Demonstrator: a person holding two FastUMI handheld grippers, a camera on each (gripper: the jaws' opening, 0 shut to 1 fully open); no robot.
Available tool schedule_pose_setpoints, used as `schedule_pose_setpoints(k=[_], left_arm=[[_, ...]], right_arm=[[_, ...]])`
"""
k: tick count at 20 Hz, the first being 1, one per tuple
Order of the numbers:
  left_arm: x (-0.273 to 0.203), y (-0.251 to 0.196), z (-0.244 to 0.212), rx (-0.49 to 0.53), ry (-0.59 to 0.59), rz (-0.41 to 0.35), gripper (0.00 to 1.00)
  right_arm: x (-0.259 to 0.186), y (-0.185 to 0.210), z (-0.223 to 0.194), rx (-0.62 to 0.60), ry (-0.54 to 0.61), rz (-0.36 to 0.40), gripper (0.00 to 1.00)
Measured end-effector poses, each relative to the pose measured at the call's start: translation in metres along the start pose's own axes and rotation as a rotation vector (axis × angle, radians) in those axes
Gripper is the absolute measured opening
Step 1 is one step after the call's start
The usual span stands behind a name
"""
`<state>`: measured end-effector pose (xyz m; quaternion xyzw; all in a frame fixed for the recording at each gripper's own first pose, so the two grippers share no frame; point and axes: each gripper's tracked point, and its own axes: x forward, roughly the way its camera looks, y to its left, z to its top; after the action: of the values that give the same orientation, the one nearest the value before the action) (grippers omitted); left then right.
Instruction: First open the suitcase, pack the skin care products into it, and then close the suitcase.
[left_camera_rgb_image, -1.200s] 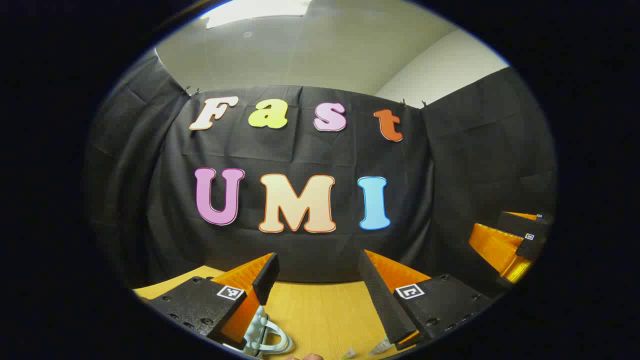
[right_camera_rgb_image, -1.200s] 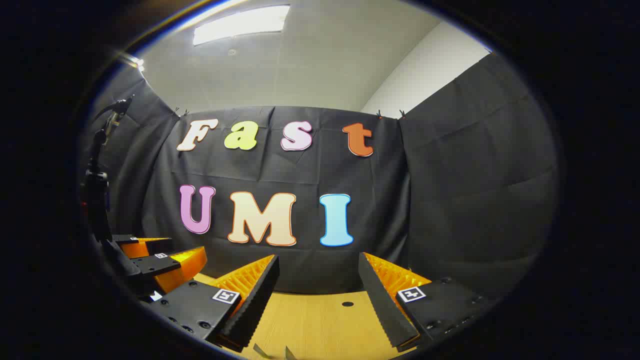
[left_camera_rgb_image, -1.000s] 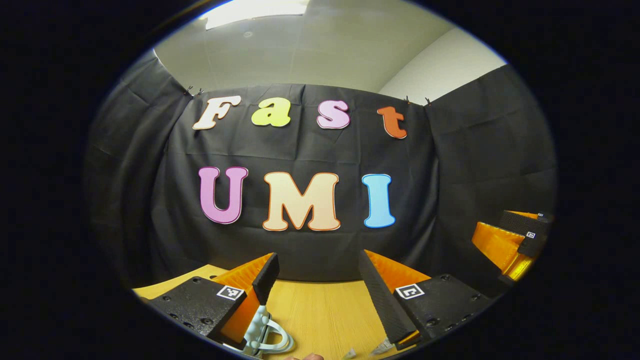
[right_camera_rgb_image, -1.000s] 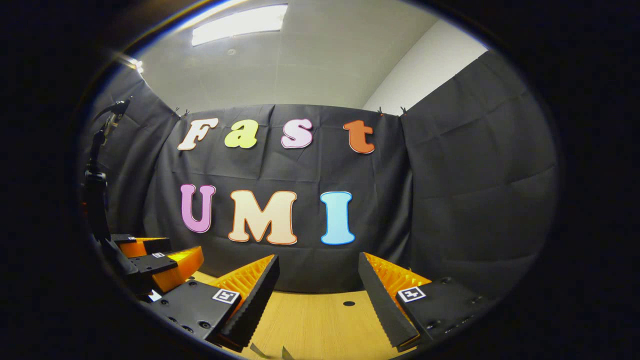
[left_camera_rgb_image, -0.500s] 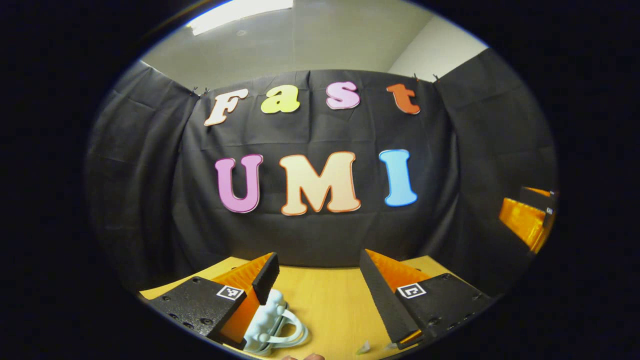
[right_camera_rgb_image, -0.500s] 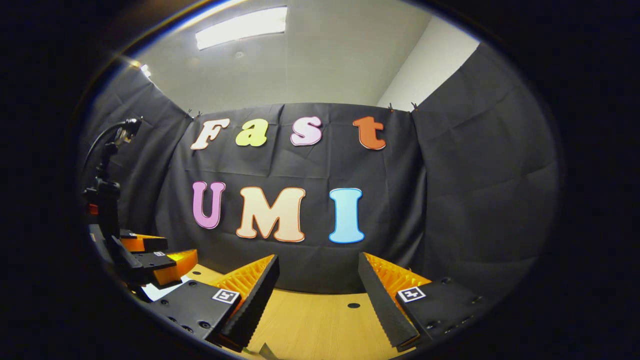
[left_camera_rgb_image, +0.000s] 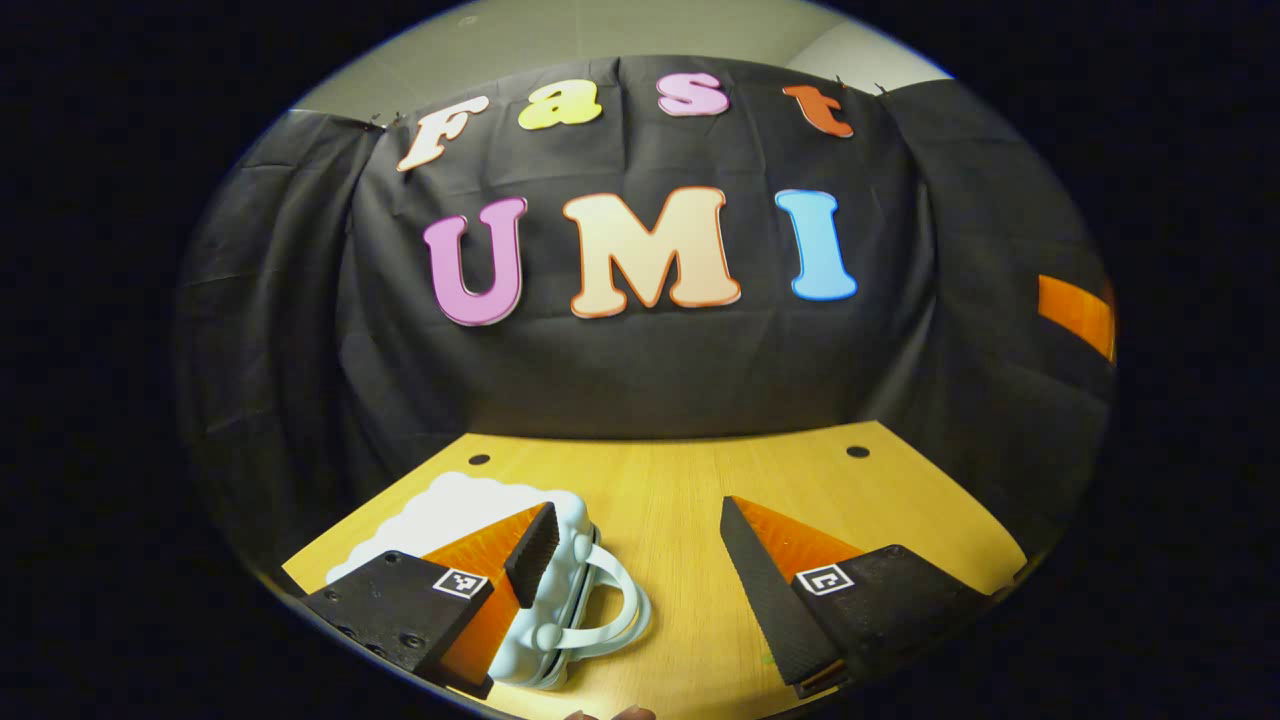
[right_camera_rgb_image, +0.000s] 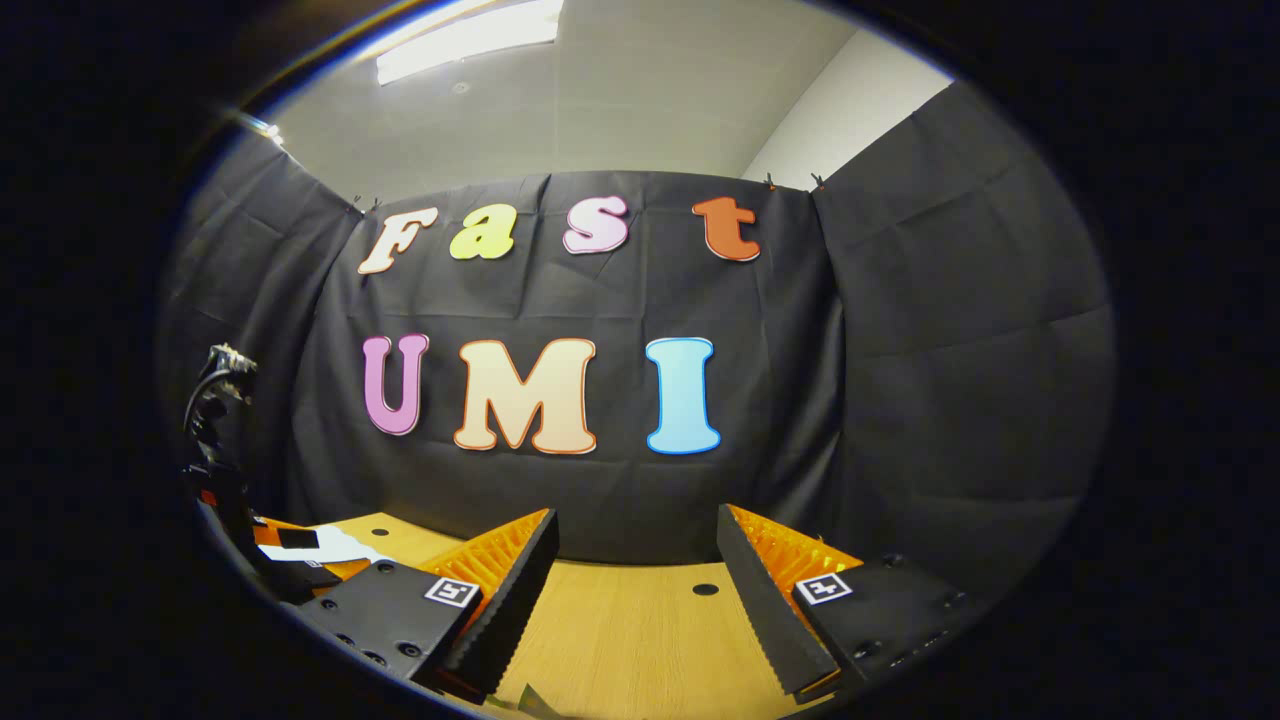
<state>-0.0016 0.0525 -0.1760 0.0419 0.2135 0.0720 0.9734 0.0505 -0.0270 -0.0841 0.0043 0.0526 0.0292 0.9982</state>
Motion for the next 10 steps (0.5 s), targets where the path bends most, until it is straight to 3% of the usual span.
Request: schedule_pose_setpoints(k=[10], left_arm=[[0.041, 0.001, -0.089, -0.071, 0.337, -0.051, 0.96]], right_arm=[[0.001, -0.007, -0.015, -0.061, 0.055, -0.09, 0.98]])
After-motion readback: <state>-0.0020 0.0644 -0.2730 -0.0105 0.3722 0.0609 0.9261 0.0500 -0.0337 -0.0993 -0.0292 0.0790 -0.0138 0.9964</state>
